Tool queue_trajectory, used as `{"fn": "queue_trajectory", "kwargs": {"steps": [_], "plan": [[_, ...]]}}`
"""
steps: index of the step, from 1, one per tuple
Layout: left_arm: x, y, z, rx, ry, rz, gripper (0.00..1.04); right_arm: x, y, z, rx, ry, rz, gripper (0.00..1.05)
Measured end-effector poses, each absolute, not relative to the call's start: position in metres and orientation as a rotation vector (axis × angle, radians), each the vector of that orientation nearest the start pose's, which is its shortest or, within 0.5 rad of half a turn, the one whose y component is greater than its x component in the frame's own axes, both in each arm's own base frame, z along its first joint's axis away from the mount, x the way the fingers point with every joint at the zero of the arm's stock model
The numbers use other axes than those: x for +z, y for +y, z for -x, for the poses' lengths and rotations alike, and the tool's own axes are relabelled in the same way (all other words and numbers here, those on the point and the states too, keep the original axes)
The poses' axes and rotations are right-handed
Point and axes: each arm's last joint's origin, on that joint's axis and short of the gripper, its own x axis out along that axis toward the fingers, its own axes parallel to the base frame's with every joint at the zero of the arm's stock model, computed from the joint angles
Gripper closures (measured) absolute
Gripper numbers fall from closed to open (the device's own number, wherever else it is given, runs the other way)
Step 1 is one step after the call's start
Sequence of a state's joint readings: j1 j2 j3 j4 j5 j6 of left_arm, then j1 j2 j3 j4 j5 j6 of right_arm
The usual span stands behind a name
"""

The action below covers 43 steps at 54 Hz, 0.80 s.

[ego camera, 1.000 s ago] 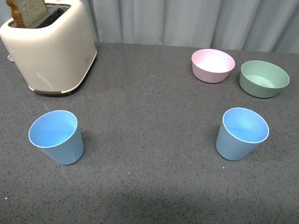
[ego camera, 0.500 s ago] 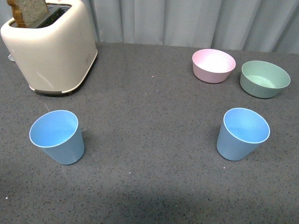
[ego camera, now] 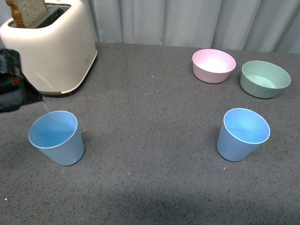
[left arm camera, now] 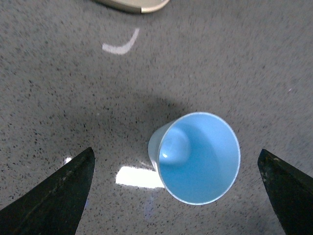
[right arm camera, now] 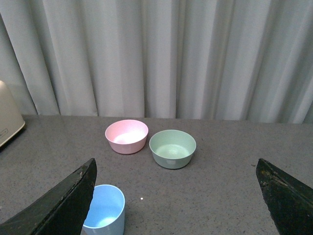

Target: Stack blue cups with both arms

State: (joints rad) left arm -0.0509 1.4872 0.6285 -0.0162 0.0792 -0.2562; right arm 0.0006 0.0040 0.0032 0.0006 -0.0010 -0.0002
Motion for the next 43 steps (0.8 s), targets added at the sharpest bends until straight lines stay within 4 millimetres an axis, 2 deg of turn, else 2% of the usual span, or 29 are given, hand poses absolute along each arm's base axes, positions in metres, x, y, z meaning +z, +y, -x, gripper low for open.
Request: {"fn": "queue_trajectory", "kwargs": {"steps": [10,35,37,43], "plan": [[0.124,-0.019,-0.275,0.011,1.024,0.203,0.07,0.164,0.0,-0.098,0.002,0.0,0.0,0.1],[0.103,-0.019,-0.297,0.029,1.098,0.247,0.07,0.164,0.0,-0.098,0.002,0.0,0.0,0.1],[0.101,-0.019,-0.298,0.034,1.103,0.247,0.09,0.164,0.0,-0.098,0.002,0.0,0.0,0.1],[0.096,-0.017,-0.304,0.072,1.118,0.265,0.25,0.164,0.0,-0.098,0.002,0.0,0.0,0.1]]}}
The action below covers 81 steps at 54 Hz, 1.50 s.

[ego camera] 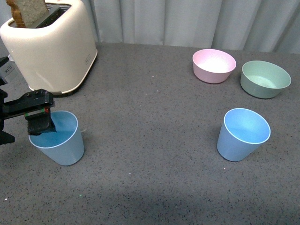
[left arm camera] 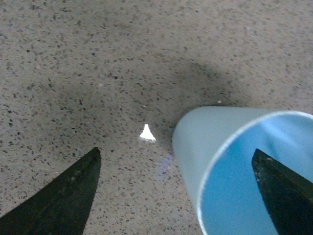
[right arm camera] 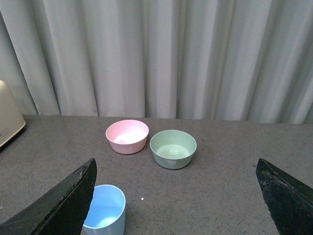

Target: Stack blue cups with both arms

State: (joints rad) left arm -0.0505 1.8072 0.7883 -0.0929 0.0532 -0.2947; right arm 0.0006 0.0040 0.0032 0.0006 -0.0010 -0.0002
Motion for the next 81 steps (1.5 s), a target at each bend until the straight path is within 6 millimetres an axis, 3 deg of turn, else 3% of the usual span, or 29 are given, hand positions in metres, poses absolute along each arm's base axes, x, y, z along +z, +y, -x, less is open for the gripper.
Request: {"fn": "queue_trajectory", "kwargs": {"steps": [23,28,40,55,81], "plan": [[0.097,-0.017,-0.307,0.094,1.119,0.308,0.84,0.164,0.0,-0.098,0.002,0.0,0.0,0.1],[0.103,-0.02,-0.306,0.086,1.101,0.322,1.02,0.164,0.0,-0.098,0.002,0.0,0.0,0.1],[0.114,-0.041,-0.306,0.021,1.068,0.276,1.01,0.164,0.0,-0.098,0.002,0.0,0.0,0.1],[0.116,-0.122,-0.327,-0.109,1.052,0.149,1.01,0.164,0.0,-0.098,0.002,0.0,0.0,0.1],[0.104,-0.163,-0.331,-0.152,1.107,0.084,1.01,0.164,0.0,-0.098,0.002,0.0,0.0,0.1]]}}
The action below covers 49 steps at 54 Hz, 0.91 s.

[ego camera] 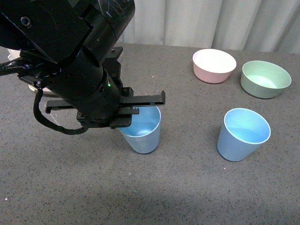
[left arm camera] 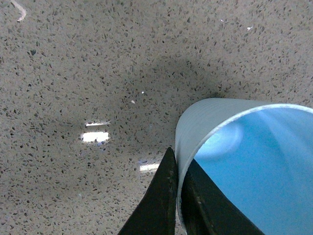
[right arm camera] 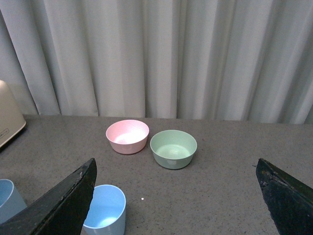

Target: Stack blue cups with both arms

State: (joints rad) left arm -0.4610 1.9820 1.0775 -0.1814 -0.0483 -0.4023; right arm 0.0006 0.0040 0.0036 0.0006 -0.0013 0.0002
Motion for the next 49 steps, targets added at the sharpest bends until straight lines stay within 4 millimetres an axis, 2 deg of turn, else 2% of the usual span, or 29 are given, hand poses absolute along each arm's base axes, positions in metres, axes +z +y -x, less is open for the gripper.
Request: {"fn": "queue_trajectory", "kwargs": {"steps": [23,26,39,44,49], "plan": [[0.102,-0.173,-0.328,-0.174,1.149,0.07,1.01,0.164,0.0,-0.098,0.002,0.0,0.0,0.1],[0.101,-0.173,-0.328,-0.172,1.161,0.063,0.89,0.164,0.0,-0.098,0.002,0.0,0.0,0.1],[0.102,-0.172,-0.327,-0.172,1.173,0.068,0.55,0.164,0.0,-0.098,0.002,0.0,0.0,0.1],[0.109,-0.172,-0.328,-0.181,1.136,0.075,0.37,0.164,0.0,-0.098,0.002,0.0,0.0,0.1],[0.119,-0.169,-0.328,-0.16,1.109,0.068,0.25,0.164,0.0,-0.098,0.002,0.0,0.0,0.1]]}}
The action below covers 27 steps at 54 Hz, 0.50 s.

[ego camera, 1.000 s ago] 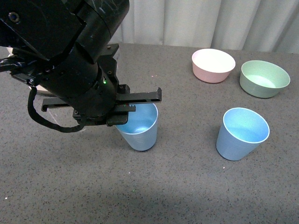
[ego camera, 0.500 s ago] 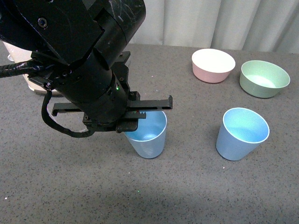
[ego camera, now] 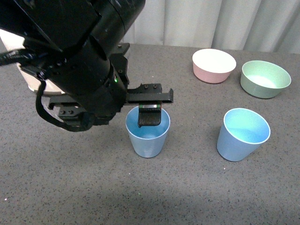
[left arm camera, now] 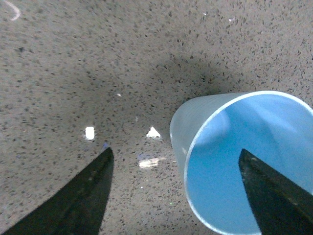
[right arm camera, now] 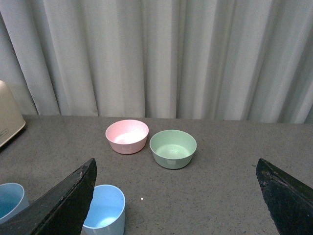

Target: Stack blue cups with both arms

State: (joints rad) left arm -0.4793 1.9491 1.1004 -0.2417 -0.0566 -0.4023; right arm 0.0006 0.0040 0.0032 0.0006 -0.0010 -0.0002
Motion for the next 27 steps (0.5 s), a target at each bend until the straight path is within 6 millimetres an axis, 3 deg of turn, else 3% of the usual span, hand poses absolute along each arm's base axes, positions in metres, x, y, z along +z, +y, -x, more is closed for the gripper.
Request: {"fn": "queue_trajectory", "kwargs": {"steps": [7,11,17,22,27], "plan": [[0.129,-0.166,-0.329,-0.157,1.082,0.079,0.06,0.164,0.0,-0.098,0.002,0.0,0.0,0.1],[0.129,-0.166,-0.329,-0.157,1.081,0.08,0.07,0.164,0.0,-0.098,0.002,0.0,0.0,0.1],[0.107,-0.156,-0.326,-0.057,0.77,-0.065,0.2,0.164,0.0,-0.098,0.002,0.0,0.0,0.1],[0.088,-0.127,-0.299,-0.014,0.51,-0.105,0.36,0.164,0.0,-0.098,-0.001,0.0,0.0,0.1],[0.119,-0.097,-0.277,-0.012,0.148,-0.003,0.54,0.164,0.0,-0.098,-0.001,0.0,0.0,0.1]]}}
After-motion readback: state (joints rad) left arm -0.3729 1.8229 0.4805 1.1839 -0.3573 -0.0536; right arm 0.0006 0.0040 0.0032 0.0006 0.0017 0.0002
